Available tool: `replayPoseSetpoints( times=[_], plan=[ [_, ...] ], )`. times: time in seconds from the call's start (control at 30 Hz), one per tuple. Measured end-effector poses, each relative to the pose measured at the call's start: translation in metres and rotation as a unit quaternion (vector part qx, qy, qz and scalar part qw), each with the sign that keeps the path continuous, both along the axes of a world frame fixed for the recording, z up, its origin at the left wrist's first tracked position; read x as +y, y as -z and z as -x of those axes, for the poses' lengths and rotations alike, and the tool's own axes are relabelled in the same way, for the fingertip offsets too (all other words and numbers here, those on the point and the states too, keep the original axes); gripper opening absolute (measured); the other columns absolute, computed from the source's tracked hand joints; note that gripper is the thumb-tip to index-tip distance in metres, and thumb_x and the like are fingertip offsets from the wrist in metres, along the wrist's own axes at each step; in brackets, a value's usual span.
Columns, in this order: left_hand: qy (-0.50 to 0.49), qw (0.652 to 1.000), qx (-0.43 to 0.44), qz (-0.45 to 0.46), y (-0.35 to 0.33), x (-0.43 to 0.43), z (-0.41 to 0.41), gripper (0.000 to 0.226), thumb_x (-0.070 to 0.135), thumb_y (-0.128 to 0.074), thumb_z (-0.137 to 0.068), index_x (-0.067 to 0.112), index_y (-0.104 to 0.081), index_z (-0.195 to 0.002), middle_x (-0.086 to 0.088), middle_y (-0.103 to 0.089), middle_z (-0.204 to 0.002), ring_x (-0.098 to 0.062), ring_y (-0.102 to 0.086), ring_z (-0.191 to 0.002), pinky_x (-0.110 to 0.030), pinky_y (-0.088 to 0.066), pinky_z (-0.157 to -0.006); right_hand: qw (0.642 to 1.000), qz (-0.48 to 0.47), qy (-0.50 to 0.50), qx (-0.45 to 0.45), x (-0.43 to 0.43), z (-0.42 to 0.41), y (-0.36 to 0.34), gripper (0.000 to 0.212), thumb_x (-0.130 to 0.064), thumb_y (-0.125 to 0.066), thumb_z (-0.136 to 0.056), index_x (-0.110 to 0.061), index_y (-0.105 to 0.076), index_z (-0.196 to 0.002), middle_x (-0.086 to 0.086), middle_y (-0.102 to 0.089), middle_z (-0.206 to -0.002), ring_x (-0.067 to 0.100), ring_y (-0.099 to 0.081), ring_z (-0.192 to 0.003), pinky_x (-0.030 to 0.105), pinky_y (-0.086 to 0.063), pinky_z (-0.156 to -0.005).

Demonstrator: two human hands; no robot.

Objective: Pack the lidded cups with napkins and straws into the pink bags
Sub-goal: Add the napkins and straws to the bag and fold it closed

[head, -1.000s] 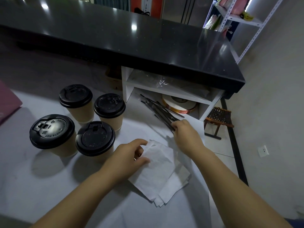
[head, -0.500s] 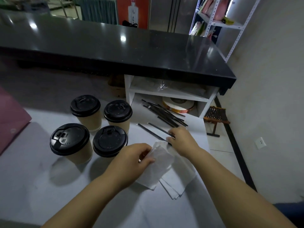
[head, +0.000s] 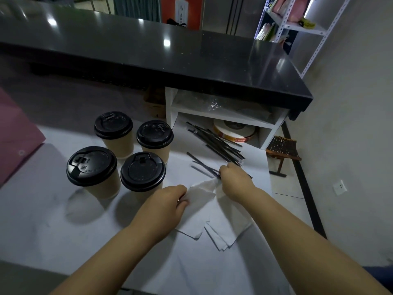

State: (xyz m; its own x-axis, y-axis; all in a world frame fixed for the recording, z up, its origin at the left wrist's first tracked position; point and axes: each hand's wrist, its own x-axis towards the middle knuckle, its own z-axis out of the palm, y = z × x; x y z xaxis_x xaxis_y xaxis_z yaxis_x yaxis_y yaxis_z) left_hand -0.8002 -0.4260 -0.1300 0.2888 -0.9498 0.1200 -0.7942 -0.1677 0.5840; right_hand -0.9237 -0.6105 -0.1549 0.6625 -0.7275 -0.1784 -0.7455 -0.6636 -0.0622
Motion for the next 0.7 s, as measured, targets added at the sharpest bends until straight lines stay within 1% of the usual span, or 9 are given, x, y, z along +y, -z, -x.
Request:
replayPoseSetpoints(
  times=[0.07,0.17,0.23,0.3,0.37,0.43,0.57,0.63,0.7],
  plan=[
    [-0.006,1.000,0.001,-0.009,0.001,0.002,0.001,0.015,0.022,-0.054,-0.089,0.009,-0.051,-0.080,0.001,-0.054,-0.075,-0.020,-0.050,-0.071,-0.030,-0.036,-0.061,1.000,-0.009,0.017,-0.008,-0.001,-0.001,-0.002,0.030,0.009,-0.042,-0.084,0.000,-0.049,-0.112,0.020,-0.043,-0.122,0.036,-0.052,-0.102,0.032,-0.034,-0.072],
    [-0.017,1.000,0.008,-0.015,0.003,0.003,0.002,0.017,0.021,-0.055,-0.088,0.010,-0.048,-0.077,0.001,-0.051,-0.073,-0.021,-0.050,-0.071,-0.029,-0.032,-0.058,0.998,-0.030,0.051,-0.030,-0.004,0.001,-0.004,0.034,0.010,-0.042,-0.085,0.001,-0.044,-0.118,0.023,-0.034,-0.131,0.037,-0.055,-0.096,0.030,-0.038,-0.072],
    [-0.021,1.000,0.010,-0.012,0.003,0.004,0.003,0.016,0.021,-0.054,-0.089,0.010,-0.048,-0.078,0.000,-0.052,-0.073,-0.023,-0.050,-0.071,-0.030,-0.030,-0.056,0.995,-0.053,0.075,-0.041,-0.005,0.005,-0.005,0.033,0.005,-0.044,-0.088,0.000,-0.042,-0.121,0.023,-0.030,-0.135,0.037,-0.056,-0.094,0.033,-0.044,-0.078],
    [-0.024,1.000,0.008,-0.006,0.002,0.005,0.005,0.014,0.021,-0.053,-0.090,0.010,-0.047,-0.082,-0.004,-0.056,-0.074,-0.026,-0.051,-0.071,-0.031,-0.030,-0.055,0.992,-0.067,0.093,-0.052,-0.006,0.008,-0.008,0.025,-0.003,-0.045,-0.092,-0.003,-0.046,-0.117,0.020,-0.035,-0.132,0.036,-0.055,-0.093,0.039,-0.047,-0.084],
    [-0.024,1.000,0.008,0.003,-0.002,0.005,0.007,0.012,0.022,-0.051,-0.091,0.011,-0.048,-0.088,-0.006,-0.060,-0.077,-0.026,-0.052,-0.071,-0.032,-0.032,-0.056,0.993,-0.064,0.085,-0.060,-0.005,0.011,-0.010,0.020,-0.008,-0.041,-0.095,-0.002,-0.053,-0.110,0.019,-0.047,-0.122,0.034,-0.054,-0.096,0.038,-0.046,-0.082],
    [-0.020,1.000,0.011,0.019,-0.007,0.005,0.010,0.010,0.022,-0.050,-0.092,0.013,-0.049,-0.093,-0.006,-0.060,-0.077,-0.025,-0.052,-0.071,-0.032,-0.034,-0.056,0.991,-0.063,0.072,-0.091,-0.004,0.014,-0.015,0.025,-0.010,-0.036,-0.096,0.001,-0.058,-0.099,0.018,-0.057,-0.104,0.033,-0.054,-0.092,0.037,-0.045,-0.077],
    [0.000,0.998,0.011,0.070,-0.027,0.006,0.011,0.008,0.020,-0.051,-0.091,0.014,-0.054,-0.096,0.000,-0.058,-0.075,-0.023,-0.052,-0.071,-0.030,-0.033,-0.057,0.952,-0.129,0.115,-0.254,0.002,0.018,-0.032,0.033,-0.015,-0.035,-0.096,-0.006,-0.053,-0.071,0.012,-0.055,-0.074,0.026,-0.051,-0.071,0.036,-0.041,-0.063],
    [0.018,0.995,0.006,0.101,-0.043,0.010,0.010,0.009,0.017,-0.052,-0.091,0.011,-0.057,-0.093,-0.004,-0.062,-0.076,-0.024,-0.054,-0.070,-0.035,-0.040,-0.059,0.938,-0.118,0.101,-0.310,0.009,0.017,-0.048,0.035,-0.015,-0.035,-0.097,-0.006,-0.052,-0.068,0.012,-0.053,-0.068,0.021,-0.048,-0.064,0.033,-0.036,-0.058],
    [0.031,0.990,-0.002,0.134,-0.063,0.019,0.005,0.007,0.016,-0.053,-0.090,0.011,-0.058,-0.088,-0.004,-0.061,-0.073,-0.020,-0.053,-0.066,-0.037,-0.043,-0.059,0.929,-0.087,0.076,-0.353,0.022,0.014,-0.068,0.032,-0.016,-0.039,-0.097,-0.005,-0.059,-0.076,0.008,-0.056,-0.070,0.015,-0.049,-0.065,0.028,-0.036,-0.058]
  ],
)
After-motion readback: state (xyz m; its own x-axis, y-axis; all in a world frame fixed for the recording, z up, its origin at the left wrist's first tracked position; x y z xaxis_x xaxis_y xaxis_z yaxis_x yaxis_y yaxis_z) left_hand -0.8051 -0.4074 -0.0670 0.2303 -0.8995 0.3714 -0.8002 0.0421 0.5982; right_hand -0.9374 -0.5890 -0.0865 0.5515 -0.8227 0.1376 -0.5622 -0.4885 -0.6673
